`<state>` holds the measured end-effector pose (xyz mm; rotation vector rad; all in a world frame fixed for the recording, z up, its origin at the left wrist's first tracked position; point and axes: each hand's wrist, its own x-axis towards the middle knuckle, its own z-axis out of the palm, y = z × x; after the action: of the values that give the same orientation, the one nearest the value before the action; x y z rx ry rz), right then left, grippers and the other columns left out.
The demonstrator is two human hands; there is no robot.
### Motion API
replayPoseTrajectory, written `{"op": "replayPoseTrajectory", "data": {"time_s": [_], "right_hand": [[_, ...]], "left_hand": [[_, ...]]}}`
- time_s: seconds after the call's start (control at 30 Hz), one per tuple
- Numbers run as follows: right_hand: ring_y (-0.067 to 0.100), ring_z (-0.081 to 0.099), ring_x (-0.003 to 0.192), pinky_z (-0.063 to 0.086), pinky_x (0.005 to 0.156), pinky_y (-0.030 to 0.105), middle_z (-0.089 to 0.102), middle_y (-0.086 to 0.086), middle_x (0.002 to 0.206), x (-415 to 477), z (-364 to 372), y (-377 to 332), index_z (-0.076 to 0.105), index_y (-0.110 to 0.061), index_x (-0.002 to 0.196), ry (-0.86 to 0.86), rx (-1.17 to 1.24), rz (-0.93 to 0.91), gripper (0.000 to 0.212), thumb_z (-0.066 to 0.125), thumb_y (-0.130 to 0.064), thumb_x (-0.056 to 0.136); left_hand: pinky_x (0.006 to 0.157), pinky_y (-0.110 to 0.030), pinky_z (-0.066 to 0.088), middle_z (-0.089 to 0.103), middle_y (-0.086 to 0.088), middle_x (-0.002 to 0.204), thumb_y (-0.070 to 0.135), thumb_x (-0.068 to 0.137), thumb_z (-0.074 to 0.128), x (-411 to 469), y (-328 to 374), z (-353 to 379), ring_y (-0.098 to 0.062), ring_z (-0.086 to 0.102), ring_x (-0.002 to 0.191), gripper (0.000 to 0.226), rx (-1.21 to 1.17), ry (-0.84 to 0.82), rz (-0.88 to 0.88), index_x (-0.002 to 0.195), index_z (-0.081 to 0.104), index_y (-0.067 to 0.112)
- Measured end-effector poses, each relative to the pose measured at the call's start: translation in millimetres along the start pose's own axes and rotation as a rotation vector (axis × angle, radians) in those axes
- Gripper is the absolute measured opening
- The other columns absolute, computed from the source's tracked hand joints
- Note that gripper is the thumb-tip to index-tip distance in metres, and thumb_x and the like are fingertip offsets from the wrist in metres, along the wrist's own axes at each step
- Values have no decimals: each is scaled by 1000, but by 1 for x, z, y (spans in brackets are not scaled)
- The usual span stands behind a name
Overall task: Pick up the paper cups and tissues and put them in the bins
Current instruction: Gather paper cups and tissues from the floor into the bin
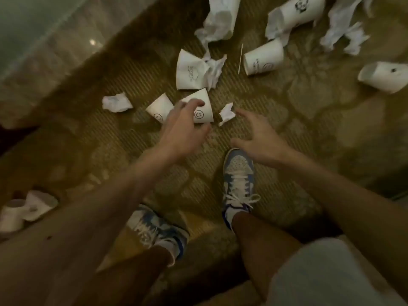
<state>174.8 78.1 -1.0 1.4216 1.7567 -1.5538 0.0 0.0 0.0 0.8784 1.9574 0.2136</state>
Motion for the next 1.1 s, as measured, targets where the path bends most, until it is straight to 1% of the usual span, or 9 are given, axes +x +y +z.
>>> {"op": "replayPoseTrajectory", "data": {"time_s": [0.17, 0.37, 0.5, 0.6, 0.7, 0.8, 0.93, 1.0, 1.1], "right_hand": [[23, 46, 123, 34, 98, 29, 20, 3, 156, 78, 25, 36, 30, -29, 148, 118, -215, -146, 57, 55, -27, 96], [20, 47, 119, 34, 89, 21, 33, 5, 145, 121, 48, 67, 48, -21, 139, 244, -220, -270, 46, 58, -23, 95], [15, 48, 107, 36, 85, 18, 41, 10, 133, 130, 62, 76, 58, -12, 127, 349, -181, -303, 39, 64, -24, 91], [14, 50, 101, 45, 86, 28, 41, 5, 120, 137, 68, 74, 61, -9, 121, 368, -82, -267, 38, 67, -27, 89], [12, 53, 93, 49, 83, 32, 40, -3, 110, 146, 69, 68, 63, -11, 117, 409, 9, -216, 35, 68, -31, 88], [6, 52, 86, 44, 77, 22, 41, -5, 106, 150, 76, 65, 66, -15, 112, 480, 114, -163, 32, 68, -37, 88], [8, 60, 88, 50, 80, 26, 56, -5, 106, 151, 80, 64, 65, -25, 104, 447, 281, -94, 22, 67, -40, 88], [9, 68, 84, 58, 75, 32, 70, -8, 94, 148, 76, 56, 69, -30, 98, 382, 450, -108, 9, 66, -34, 90], [4, 70, 80, 55, 64, 22, 74, -13, 86, 144, 71, 42, 69, -34, 97, 359, 570, -199, 10, 67, -25, 90]], "left_hand": [[98, -26, 29, 45, -7, 137, 25, 84, 71, 75, -40, 27, -25, 39, 127, 54, 250, 64, 199, 133, 49, 23], [96, -48, 37, 43, -10, 133, 42, 71, 80, 104, -71, 59, -32, 39, 122, 79, 462, 58, 286, 137, 41, 23], [92, -51, 37, 44, -12, 131, 49, 65, 82, 113, -75, 67, -36, 41, 118, 85, 577, 79, 307, 135, 41, 24], [87, -49, 38, 46, -11, 125, 53, 62, 82, 114, -75, 66, -34, 46, 111, 86, 638, 75, 321, 132, 40, 24], [85, -47, 39, 49, -9, 117, 55, 60, 82, 119, -74, 63, -31, 49, 105, 85, 624, 41, 330, 127, 40, 24], [75, -40, 40, 51, -6, 106, 53, 61, 83, 130, -75, 59, -28, 52, 95, 78, 541, -41, 381, 119, 40, 23], [56, -29, 33, 50, 15, 83, 52, 72, 75, 133, -81, 52, -14, 53, 78, 51, 354, -116, 429, 102, 39, 31], [63, -32, 44, 57, 15, 87, 50, 75, 73, 129, -85, 47, -10, 56, 82, 38, 190, -126, 367, 96, 44, 35], [73, -33, 51, 62, 17, 98, 45, 75, 76, 124, -90, 36, -5, 59, 90, 29, 46, -106, 317, 93, 54, 37]]}}
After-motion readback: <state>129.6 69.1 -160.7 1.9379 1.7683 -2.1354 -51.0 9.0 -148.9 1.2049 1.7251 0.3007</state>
